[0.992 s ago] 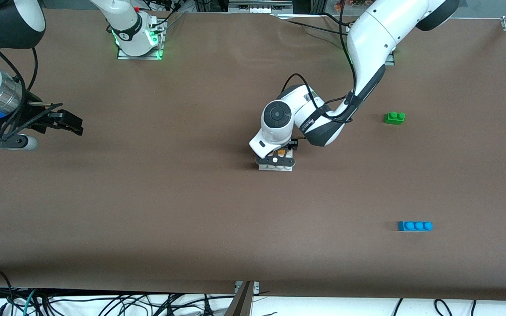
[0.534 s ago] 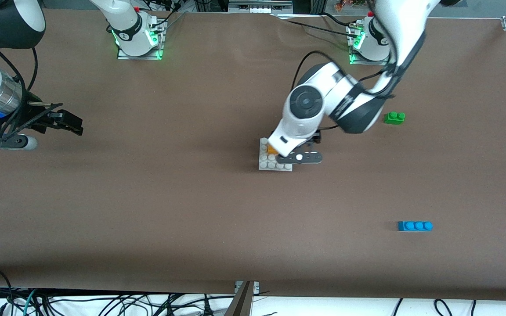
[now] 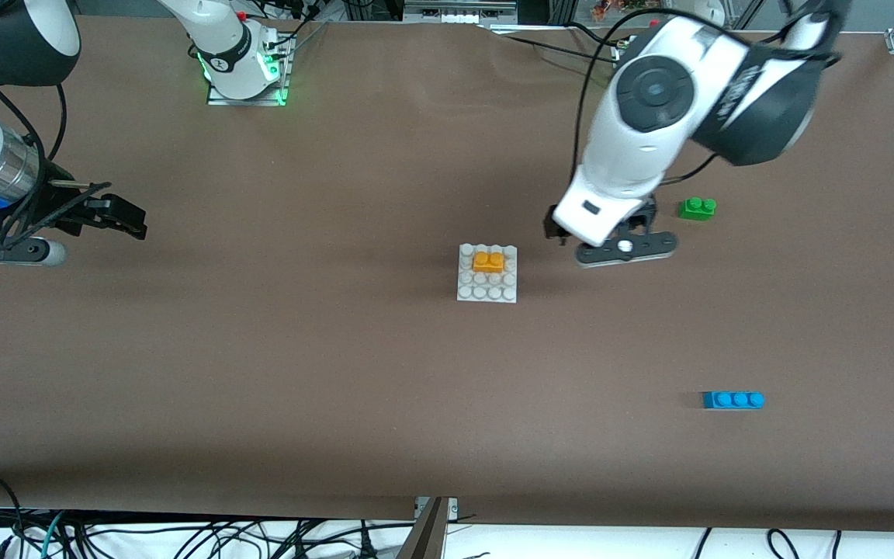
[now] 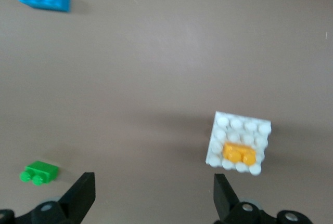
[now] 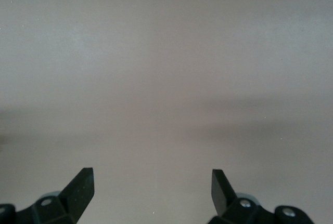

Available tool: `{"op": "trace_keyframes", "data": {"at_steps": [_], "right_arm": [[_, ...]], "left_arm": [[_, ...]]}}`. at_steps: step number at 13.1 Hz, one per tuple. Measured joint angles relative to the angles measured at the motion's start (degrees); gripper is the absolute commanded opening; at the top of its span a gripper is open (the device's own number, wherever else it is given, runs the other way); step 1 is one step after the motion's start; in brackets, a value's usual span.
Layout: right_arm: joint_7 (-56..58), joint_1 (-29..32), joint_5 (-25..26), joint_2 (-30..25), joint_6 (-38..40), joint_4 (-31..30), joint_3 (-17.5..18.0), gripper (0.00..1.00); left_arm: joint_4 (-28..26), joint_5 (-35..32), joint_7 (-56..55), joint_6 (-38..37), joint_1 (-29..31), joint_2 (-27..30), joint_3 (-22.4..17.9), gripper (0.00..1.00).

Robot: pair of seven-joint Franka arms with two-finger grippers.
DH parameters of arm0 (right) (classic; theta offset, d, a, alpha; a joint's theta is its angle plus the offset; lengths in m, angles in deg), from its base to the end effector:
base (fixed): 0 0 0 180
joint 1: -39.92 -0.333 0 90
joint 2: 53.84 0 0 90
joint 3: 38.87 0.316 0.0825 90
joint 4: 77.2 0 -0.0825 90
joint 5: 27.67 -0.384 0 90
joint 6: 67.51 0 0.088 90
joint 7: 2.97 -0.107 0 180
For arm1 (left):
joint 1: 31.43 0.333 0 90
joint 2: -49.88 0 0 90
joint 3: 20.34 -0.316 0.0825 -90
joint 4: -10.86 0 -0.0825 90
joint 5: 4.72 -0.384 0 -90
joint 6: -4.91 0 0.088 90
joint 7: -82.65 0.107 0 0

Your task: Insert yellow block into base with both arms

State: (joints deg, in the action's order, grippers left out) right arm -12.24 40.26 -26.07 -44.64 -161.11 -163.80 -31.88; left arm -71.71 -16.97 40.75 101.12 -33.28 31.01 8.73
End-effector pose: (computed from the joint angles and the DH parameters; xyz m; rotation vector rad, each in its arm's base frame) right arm 0.6028 0.0619 0.5654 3.1269 -0.0698 -0.0558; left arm 0.5851 -0.2747 0.5173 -3.0560 -0.2790 0.0131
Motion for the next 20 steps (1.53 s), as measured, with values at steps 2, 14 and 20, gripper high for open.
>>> {"op": "trace_keyframes", "data": {"at_steps": [2, 14, 20], "right_arm": [[0.0, 0.0, 0.0, 0.0, 0.0, 0.0, 0.0, 1.00], [0.0, 0.0, 0.0, 0.0, 0.0, 0.0, 0.0, 1.00], [0.0, 0.0, 0.0, 0.0, 0.1, 0.0, 0.0, 1.00]], "left_arm": [[2.5, 0.0, 2.3, -0.4, 5.0, 0.5, -0.3, 1.00], [-13.7, 9.3, 35.4, 2.8, 1.0, 15.6, -25.6, 1.00], [-21.9, 10.2, 37.1, 6.7, -0.3, 22.0, -27.3, 1.00]]}}
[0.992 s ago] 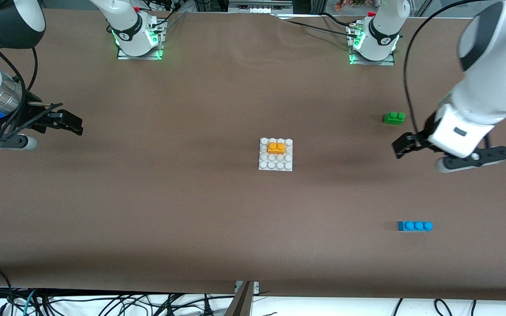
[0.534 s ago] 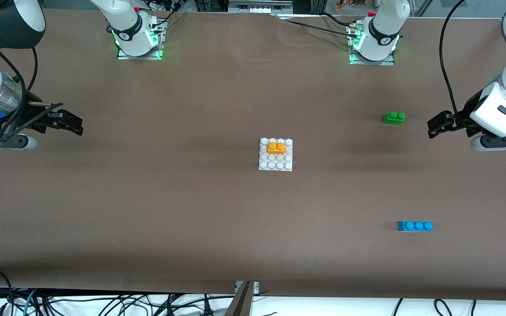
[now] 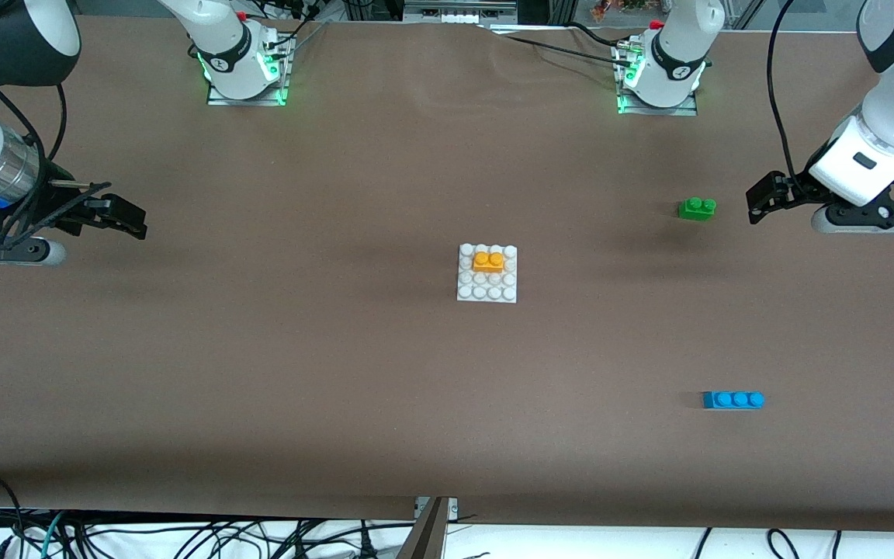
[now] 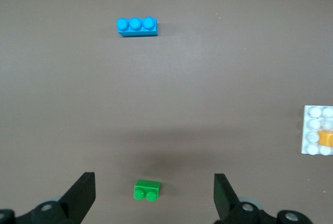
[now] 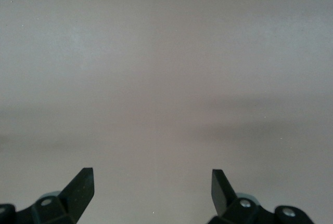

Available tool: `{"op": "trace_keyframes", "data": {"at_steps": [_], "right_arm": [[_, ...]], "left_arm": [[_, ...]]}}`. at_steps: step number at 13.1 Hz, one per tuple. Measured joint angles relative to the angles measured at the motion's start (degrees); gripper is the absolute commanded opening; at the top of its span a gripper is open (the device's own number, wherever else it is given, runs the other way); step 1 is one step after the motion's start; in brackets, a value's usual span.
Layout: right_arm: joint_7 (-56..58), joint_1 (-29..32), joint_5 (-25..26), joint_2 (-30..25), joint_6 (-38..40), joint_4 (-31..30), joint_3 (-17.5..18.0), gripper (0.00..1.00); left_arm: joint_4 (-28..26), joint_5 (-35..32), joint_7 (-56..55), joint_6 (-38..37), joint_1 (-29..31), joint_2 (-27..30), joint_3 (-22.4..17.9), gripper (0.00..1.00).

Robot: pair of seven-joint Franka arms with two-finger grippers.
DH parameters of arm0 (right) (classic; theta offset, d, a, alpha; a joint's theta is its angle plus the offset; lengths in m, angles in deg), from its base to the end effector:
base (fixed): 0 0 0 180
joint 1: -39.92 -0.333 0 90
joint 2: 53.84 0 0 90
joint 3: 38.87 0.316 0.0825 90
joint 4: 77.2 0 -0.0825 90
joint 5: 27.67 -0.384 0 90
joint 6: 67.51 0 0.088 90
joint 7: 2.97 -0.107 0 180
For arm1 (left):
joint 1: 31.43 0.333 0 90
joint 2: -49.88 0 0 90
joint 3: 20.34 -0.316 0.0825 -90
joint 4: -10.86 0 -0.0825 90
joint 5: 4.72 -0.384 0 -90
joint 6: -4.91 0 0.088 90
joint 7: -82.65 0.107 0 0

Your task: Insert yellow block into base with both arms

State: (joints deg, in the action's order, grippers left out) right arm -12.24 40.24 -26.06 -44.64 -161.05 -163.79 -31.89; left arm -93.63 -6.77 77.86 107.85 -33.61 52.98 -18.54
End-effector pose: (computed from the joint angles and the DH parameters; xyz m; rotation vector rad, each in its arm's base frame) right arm 0.6027 0.0620 0.5654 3.1266 -0.0695 -0.0571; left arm 0.5478 -0.0354 0.5535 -3.1067 -0.0103 -0.0462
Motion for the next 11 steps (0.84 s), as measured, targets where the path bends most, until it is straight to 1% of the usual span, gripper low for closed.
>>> {"op": "trace_keyframes", "data": {"at_steps": [4, 11], "right_arm": [[0.0, 0.0, 0.0, 0.0, 0.0, 0.0, 0.0, 1.00], [0.0, 0.0, 0.0, 0.0, 0.0, 0.0, 0.0, 1.00]], "left_arm": [[0.9, 0.3, 0.1, -4.6, 0.2, 0.5, -0.6, 1.00], [1.2, 0.3, 0.6, -5.2, 1.2, 0.8, -0.7, 1.00]]}}
